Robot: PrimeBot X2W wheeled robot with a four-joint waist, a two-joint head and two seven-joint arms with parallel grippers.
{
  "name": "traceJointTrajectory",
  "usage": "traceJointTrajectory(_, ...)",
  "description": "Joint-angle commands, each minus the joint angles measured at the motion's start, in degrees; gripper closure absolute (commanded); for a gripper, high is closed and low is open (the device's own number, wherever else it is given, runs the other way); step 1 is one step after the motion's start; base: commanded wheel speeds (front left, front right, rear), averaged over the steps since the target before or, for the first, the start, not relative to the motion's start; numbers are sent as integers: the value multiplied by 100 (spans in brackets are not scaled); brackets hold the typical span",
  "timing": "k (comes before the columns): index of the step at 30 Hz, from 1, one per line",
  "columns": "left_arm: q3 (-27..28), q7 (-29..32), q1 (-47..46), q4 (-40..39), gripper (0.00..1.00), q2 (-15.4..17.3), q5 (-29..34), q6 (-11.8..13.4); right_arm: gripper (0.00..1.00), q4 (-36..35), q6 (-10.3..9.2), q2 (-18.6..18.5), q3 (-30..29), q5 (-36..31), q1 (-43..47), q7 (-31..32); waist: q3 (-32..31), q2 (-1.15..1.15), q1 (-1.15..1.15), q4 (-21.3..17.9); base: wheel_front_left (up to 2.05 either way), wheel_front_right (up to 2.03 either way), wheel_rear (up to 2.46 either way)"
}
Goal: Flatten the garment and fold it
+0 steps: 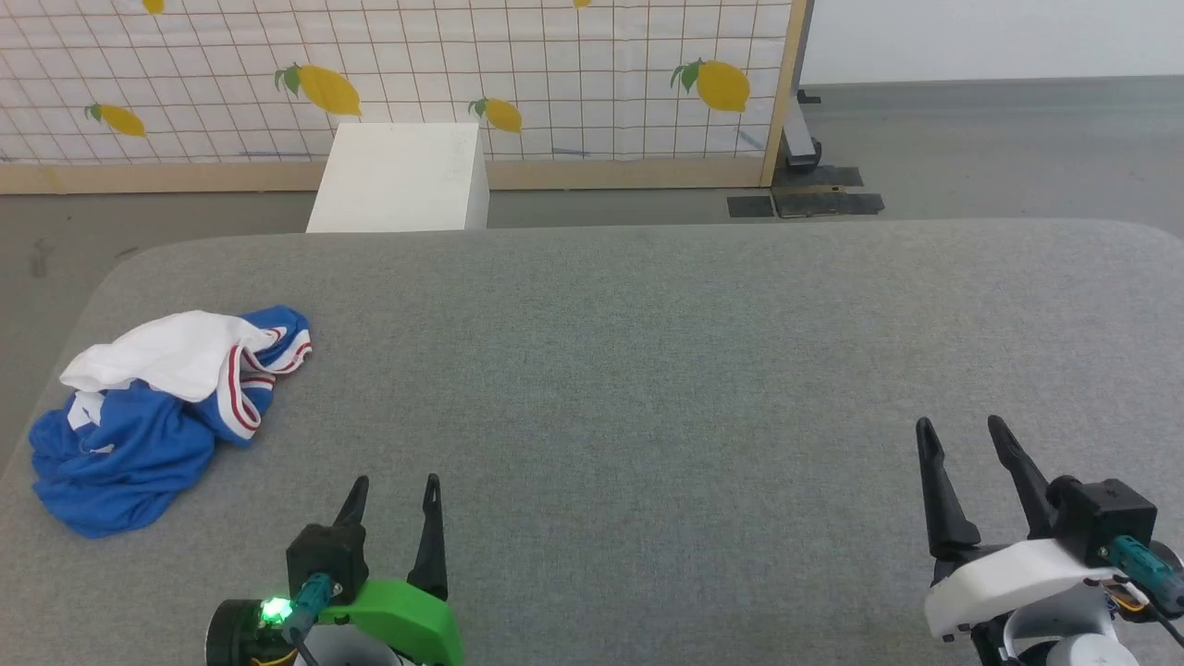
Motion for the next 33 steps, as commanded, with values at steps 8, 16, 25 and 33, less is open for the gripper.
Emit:
traceJointTrajectory(8,-80,-150,-67,146,0,-17,-143,59,0,129,-4,4,-69,116,121,-151,4,0,0,-3,0,0,0)
traceJointTrajectory(16,-133,-244,-84,257,0,-19,-197,69,0,194,-5,4,-130,151,145,-246,-2,0,0,-3,0,0,0)
traceJointTrajectory(25,-151,-351,-92,290,0,-21,-248,102,0,213,-5,4,-227,184,155,-353,-37,0,0,8,0,0,0)
traceJointTrajectory(33,-185,-445,-94,319,0,-21,-267,123,0,241,-6,5,-272,247,185,-448,-48,0,0,20,0,0,0)
